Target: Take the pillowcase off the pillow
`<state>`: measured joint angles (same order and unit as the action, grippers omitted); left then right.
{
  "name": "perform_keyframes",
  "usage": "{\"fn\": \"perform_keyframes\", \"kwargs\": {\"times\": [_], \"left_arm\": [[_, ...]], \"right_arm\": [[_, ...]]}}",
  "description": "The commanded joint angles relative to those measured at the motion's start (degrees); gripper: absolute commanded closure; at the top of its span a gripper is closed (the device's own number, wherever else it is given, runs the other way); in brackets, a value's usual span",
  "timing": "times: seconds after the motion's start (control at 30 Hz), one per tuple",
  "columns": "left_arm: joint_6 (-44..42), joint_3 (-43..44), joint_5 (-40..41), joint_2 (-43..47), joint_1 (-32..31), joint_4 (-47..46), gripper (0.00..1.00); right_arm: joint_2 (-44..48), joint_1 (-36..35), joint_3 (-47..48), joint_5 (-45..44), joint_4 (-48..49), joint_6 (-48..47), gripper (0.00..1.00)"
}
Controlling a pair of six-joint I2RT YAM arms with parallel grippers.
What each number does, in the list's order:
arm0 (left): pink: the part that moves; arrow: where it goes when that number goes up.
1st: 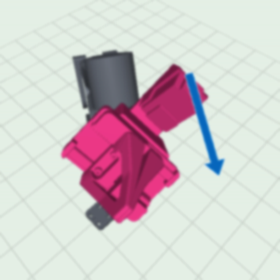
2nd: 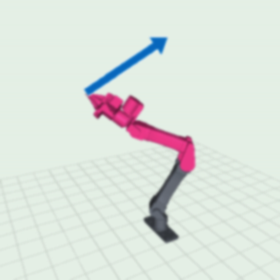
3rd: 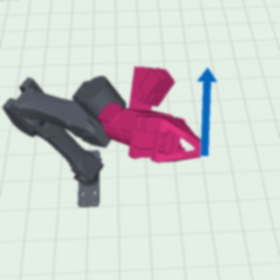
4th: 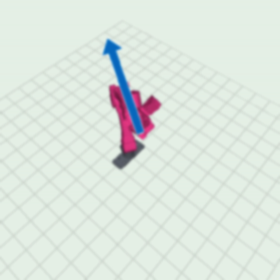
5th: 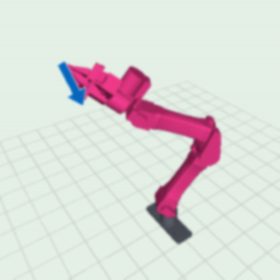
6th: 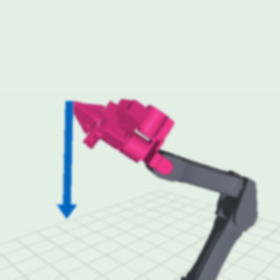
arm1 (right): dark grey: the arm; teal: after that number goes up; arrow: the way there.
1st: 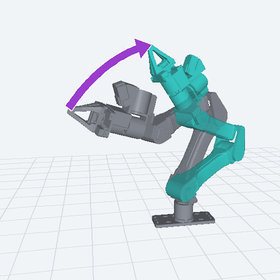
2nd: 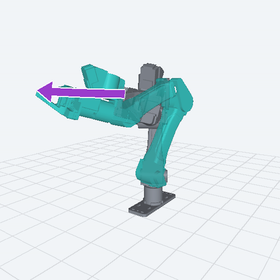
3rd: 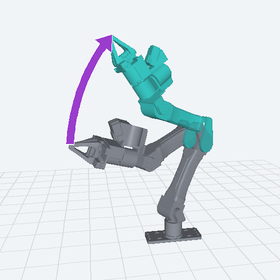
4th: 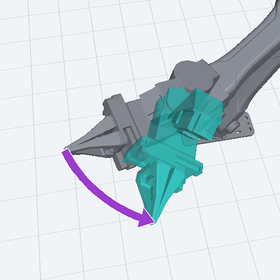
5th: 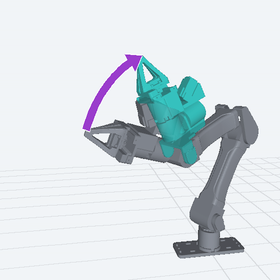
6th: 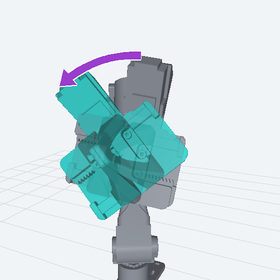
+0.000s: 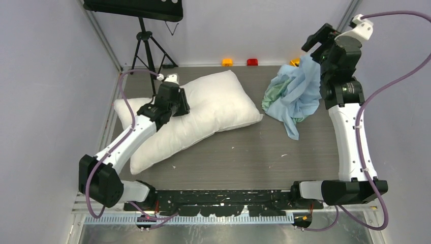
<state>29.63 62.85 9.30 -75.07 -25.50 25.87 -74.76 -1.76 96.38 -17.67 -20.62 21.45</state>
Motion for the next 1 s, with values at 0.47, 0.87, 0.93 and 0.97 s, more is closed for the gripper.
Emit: {"fn": "perform_keyframes", "kwargs": {"times": [0.47,0.87,0.93,0.97], "left_arm": [[-11.29,-17.43,12.12,23.63,-0.43,-11.31,0.00],[-25.73,-45.62,20.05,27.57,2.28,-46.02,0.01],[-25.98,-45.67,19.22,25.21,5.04,-47.35,0.01],[-25.48,-46.27,18.01,23.27,7.01,-49.71,0.01]], "right_arm": [[24.16,0.01,-54.62,2.49,17.13,1.46,0.10],[23.42,-0.17,-70.94,-3.40,33.41,-6.06,0.08],[21.74,-0.17,-72.67,-4.85,37.96,-5.97,0.08],[20.54,-0.17,-73.69,-5.04,41.15,-6.20,0.08]]}}
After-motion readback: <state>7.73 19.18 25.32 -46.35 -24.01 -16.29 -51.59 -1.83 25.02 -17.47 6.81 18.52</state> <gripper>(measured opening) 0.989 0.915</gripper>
